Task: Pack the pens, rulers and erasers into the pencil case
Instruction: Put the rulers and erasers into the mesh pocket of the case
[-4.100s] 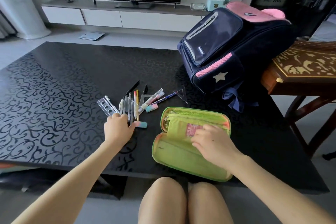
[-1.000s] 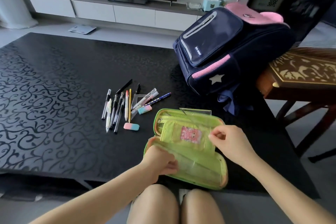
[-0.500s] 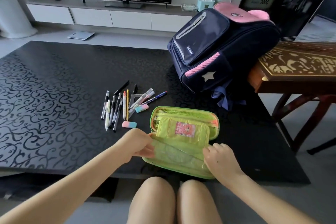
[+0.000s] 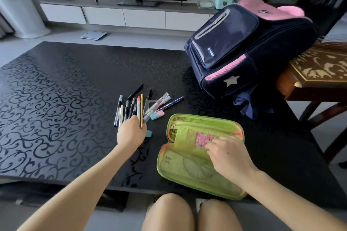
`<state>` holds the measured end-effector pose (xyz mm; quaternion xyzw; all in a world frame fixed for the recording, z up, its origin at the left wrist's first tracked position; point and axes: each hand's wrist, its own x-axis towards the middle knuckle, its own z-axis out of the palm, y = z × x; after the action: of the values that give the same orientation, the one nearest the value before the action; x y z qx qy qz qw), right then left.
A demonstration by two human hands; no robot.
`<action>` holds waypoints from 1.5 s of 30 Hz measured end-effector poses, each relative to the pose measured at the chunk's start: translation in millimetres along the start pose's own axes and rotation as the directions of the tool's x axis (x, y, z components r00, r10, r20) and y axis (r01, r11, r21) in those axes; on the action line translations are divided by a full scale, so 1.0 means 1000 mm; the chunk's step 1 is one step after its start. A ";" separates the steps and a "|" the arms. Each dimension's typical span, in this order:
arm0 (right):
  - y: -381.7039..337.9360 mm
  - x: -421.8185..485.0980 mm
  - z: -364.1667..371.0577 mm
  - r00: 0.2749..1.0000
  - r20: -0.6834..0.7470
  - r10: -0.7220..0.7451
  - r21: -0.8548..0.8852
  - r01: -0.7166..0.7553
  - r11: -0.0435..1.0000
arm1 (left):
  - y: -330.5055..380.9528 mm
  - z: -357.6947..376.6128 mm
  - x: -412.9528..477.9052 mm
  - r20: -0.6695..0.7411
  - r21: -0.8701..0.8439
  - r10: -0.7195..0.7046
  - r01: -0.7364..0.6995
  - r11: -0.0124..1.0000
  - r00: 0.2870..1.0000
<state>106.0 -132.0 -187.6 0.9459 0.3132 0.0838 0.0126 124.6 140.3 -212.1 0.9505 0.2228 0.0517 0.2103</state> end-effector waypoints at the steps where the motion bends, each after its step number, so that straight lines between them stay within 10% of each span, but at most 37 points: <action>1: -0.003 0.008 0.000 1.000 -0.012 0.001 0.022 0.000 1.000 | 0.001 0.001 0.007 -0.017 0.009 0.005 -0.005 1.000 1.000; 13: -0.017 0.042 0.013 1.000 -0.001 -0.026 0.060 0.026 0.998 | 0.020 0.007 0.046 0.184 0.324 0.237 -0.287 0.902 0.954; 18: -0.012 0.029 0.005 0.999 -0.047 0.023 0.110 -0.017 0.994 | 0.020 -0.020 0.035 -0.007 0.314 0.309 -0.291 0.904 0.951; 22: -0.002 0.007 -0.016 0.974 -0.178 0.137 0.299 -0.079 0.951 | 0.015 -0.038 0.000 -0.302 0.085 0.553 -0.556 0.827 0.776; 30: 0.027 -0.033 -0.024 0.938 -0.084 0.336 0.385 -0.280 0.879 | 0.026 0.010 -0.079 0.227 0.140 0.914 -0.940 0.310 0.336; 40: 0.031 -0.022 -0.003 0.965 -0.037 0.259 0.233 -0.244 0.941 | 0.035 0.031 -0.077 0.325 0.190 0.841 -0.901 0.389 0.432; 45: 0.028 0.007 0.004 0.962 0.149 0.229 0.259 -0.262 0.930 | 0.031 0.024 -0.090 0.235 0.135 0.724 -0.759 0.637 0.649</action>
<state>128.5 -150.2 -188.6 0.9734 0.1996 -0.0151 -0.1117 61.0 66.4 -220.8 0.9757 -0.2013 0.0327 0.0802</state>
